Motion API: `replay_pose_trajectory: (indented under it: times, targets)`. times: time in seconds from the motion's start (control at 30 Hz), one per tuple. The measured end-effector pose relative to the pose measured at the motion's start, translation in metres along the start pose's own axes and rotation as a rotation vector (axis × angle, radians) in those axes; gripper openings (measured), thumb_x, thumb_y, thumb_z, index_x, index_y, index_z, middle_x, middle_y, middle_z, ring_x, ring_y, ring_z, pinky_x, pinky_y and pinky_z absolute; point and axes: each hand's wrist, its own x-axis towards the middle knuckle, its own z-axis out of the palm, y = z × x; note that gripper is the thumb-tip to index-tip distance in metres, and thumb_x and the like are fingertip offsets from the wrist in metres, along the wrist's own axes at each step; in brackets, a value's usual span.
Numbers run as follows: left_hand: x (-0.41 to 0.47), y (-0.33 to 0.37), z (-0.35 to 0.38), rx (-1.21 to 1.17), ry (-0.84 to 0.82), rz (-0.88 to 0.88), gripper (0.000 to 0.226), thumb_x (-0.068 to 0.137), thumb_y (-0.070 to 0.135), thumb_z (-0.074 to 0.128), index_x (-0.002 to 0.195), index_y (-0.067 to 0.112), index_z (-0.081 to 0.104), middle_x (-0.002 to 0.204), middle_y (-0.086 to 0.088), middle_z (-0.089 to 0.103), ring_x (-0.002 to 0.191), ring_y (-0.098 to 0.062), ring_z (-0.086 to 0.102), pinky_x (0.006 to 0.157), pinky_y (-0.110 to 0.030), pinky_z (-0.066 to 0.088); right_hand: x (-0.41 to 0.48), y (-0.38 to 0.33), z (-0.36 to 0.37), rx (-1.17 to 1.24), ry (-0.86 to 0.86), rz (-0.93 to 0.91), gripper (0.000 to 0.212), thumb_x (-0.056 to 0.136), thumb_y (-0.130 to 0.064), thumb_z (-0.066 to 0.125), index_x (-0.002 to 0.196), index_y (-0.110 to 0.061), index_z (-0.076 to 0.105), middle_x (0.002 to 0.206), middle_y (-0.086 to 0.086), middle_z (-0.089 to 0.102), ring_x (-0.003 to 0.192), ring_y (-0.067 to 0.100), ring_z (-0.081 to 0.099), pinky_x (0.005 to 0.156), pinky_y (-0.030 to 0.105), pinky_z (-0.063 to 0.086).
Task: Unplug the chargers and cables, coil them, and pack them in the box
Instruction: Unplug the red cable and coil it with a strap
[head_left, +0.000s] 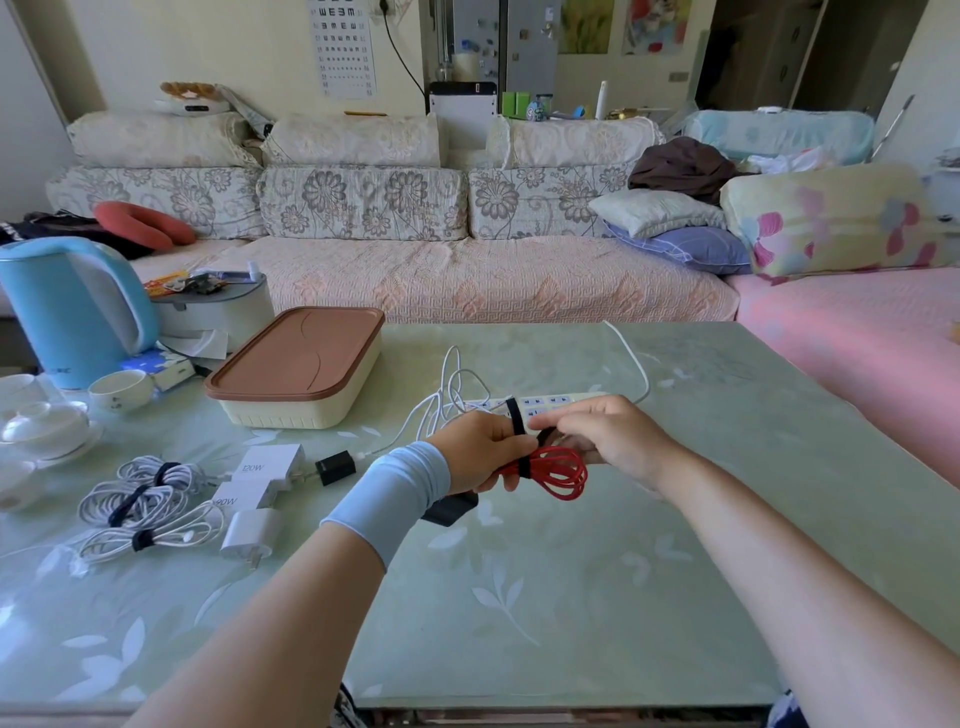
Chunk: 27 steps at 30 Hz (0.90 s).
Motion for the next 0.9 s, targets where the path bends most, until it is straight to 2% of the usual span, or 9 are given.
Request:
replay_pose_trajectory:
  times: [0.07,0.13,0.23,0.33,0.43,0.53,0.6,0.77,0.9]
  targets:
    - [0.002,-0.001,0.001,0.011,0.021,-0.027,0.032,0.099,0.036,0.047,0.075,0.019,0.060,0.064,0.002,0.064,0.045,-0.015,0.039,0.047,-0.023,0.036,0.001,0.003,0.004,-0.070,0.034,-0.033,0.017,0.090,-0.013,0.067,0.100,-0.021,0.077,0.088,-0.002,0.077,0.082,0.006,0.072,0.080,0.017,0.053]
    - [0.004,-0.001,0.002,0.041,0.027,-0.048,0.032,0.099,0.035,0.045,0.078,0.016,0.060,0.063,0.002,0.062,0.048,-0.018,0.039,0.046,-0.022,0.035,0.002,0.009,0.009,-0.106,0.085,-0.034,0.016,0.086,-0.018,0.075,0.101,-0.022,0.076,0.087,-0.008,0.076,0.080,-0.001,0.070,0.075,0.012,0.050]
    - [0.005,-0.001,0.002,0.107,0.031,-0.044,0.030,0.101,0.027,0.042,0.078,0.014,0.055,0.061,0.003,0.057,0.047,-0.017,0.040,0.045,-0.020,0.035,0.004,0.015,0.015,-0.088,0.139,-0.007,0.018,0.086,-0.014,0.074,0.103,-0.019,0.076,0.084,-0.009,0.075,0.073,-0.004,0.069,0.068,0.008,0.049]
    - [0.003,0.000,0.000,0.216,0.081,-0.036,0.029,0.100,0.030,0.046,0.082,0.012,0.058,0.058,0.006,0.050,0.048,-0.010,0.046,0.048,-0.020,0.038,0.002,0.016,0.020,-0.042,0.169,0.036,0.016,0.085,-0.013,0.075,0.100,-0.019,0.075,0.077,-0.006,0.074,0.065,-0.001,0.068,0.062,0.011,0.049]
    - [0.002,0.003,-0.002,0.324,0.137,-0.058,0.027,0.097,0.030,0.052,0.081,0.011,0.062,0.054,0.002,0.045,0.045,-0.016,0.041,0.049,-0.026,0.037,0.004,0.015,0.025,-0.075,0.235,0.063,0.018,0.081,-0.011,0.077,0.097,-0.020,0.075,0.074,-0.004,0.072,0.061,0.004,0.066,0.062,0.016,0.051]
    - [0.004,0.004,-0.004,0.241,0.232,-0.063,0.028,0.093,0.032,0.056,0.072,0.014,0.059,0.048,-0.002,0.046,0.042,-0.021,0.041,0.051,-0.027,0.041,0.005,0.012,0.029,-0.146,0.321,0.005,0.024,0.077,-0.011,0.079,0.097,-0.023,0.073,0.063,-0.008,0.066,0.053,0.002,0.058,0.061,0.019,0.046]
    - [0.004,0.006,-0.004,0.210,0.260,-0.075,0.026,0.093,0.032,0.056,0.073,0.015,0.059,0.048,-0.002,0.046,0.041,-0.021,0.041,0.051,-0.027,0.041,0.004,0.011,0.031,-0.200,0.370,-0.059,0.025,0.077,-0.013,0.077,0.088,-0.034,0.073,0.057,-0.011,0.067,0.052,-0.001,0.058,0.061,0.020,0.046]
    - [0.005,0.009,0.002,0.308,0.207,-0.091,0.025,0.098,0.027,0.049,0.077,0.015,0.054,0.057,0.003,0.048,0.047,-0.016,0.047,0.051,-0.025,0.043,-0.001,0.006,0.036,-0.289,0.450,-0.056,0.012,0.075,-0.022,0.076,0.070,-0.033,0.075,0.060,-0.020,0.068,0.066,-0.005,0.066,0.063,0.016,0.052]
    - [0.008,0.009,0.012,0.020,0.151,-0.207,0.030,0.099,0.020,0.042,0.072,0.011,0.052,0.065,-0.004,0.057,0.041,-0.017,0.043,0.042,-0.021,0.036,-0.001,0.009,0.040,-0.253,0.469,-0.089,0.014,0.077,-0.021,0.074,0.066,-0.031,0.072,0.064,-0.015,0.071,0.062,0.003,0.069,0.067,0.029,0.059]
